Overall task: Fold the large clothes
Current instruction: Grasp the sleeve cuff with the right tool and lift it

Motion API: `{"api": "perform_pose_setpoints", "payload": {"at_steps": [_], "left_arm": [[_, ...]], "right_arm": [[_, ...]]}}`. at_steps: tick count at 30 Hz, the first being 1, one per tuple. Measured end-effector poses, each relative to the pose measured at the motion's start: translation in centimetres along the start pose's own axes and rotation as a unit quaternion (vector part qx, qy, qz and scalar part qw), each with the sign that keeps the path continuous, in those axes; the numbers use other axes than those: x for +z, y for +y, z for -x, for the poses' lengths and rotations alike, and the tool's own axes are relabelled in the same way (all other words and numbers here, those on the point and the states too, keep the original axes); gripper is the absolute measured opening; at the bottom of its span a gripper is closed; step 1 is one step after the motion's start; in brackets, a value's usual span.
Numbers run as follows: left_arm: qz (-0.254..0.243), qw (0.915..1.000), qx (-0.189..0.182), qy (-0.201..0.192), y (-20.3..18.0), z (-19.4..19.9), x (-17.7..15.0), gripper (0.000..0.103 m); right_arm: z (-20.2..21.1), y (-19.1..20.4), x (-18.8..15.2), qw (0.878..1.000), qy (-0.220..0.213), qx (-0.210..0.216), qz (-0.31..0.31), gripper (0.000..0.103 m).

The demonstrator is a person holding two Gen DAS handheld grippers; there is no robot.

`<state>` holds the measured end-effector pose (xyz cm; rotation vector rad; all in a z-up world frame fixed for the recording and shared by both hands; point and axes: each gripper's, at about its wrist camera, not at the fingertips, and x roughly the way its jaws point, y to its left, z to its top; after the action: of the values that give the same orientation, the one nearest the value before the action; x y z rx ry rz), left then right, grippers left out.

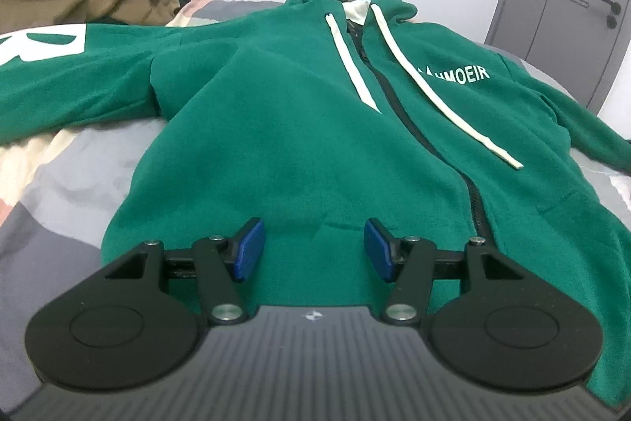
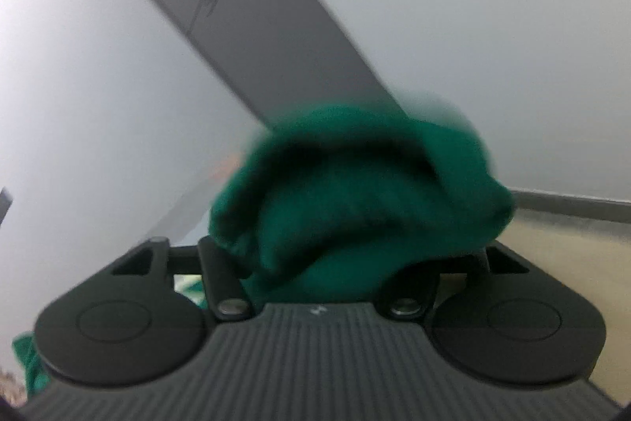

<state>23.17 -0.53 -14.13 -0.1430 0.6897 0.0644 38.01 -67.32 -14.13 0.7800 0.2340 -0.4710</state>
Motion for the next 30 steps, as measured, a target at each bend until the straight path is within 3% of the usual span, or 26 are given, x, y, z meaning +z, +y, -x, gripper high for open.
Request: {"api": "perform_pose_setpoints", "payload": {"at_steps": [1, 4, 8, 15, 20, 26, 30], "left_arm": [[0.000, 1.0000, 0.001, -0.001, 0.0, -0.1, 0.1, 0.062], [0.000, 1.0000, 0.005, -0.004, -0.1, -0.4, 0.2, 0.062], [0.004, 0.9999, 0.011, -0.008, 0.2, -0.6, 0.4, 0.062], [0.005, 0.9998, 0.017, -0.002, 0.3, -1.3, 0.8, 0.062], [0.019, 0.9998, 0.011, -0.005, 1.1, -0.8, 0.7, 0.062], [0.048, 0.9988, -0.007, -0.010, 2.8, 0.5, 0.6, 0.062], [0.062, 0.9974, 0.001, -0.037, 3.8, 2.5, 1.0, 0.062]], "right_arm": [[-0.8, -0.4, 0.5, 1.000, 0.000, -0.007, -0.016, 0.058], [-2.8, -1.2, 1.7, 0.999, 0.006, -0.015, -0.035, 0.025], [-3.5, 0.1, 2.7, 1.000, -0.004, -0.019, 0.018, 0.012], [-4.6, 2.0, 3.1, 0.996, -0.029, -0.050, 0.075, 0.011], [-1.0, 4.9, 3.3, 0.991, -0.056, -0.051, 0.109, 0.011], [7.9, 13.8, 3.3, 0.975, -0.107, 0.008, 0.197, 0.011], [14.6, 20.8, 2.8, 0.962, -0.119, 0.074, 0.233, 0.011]]}}
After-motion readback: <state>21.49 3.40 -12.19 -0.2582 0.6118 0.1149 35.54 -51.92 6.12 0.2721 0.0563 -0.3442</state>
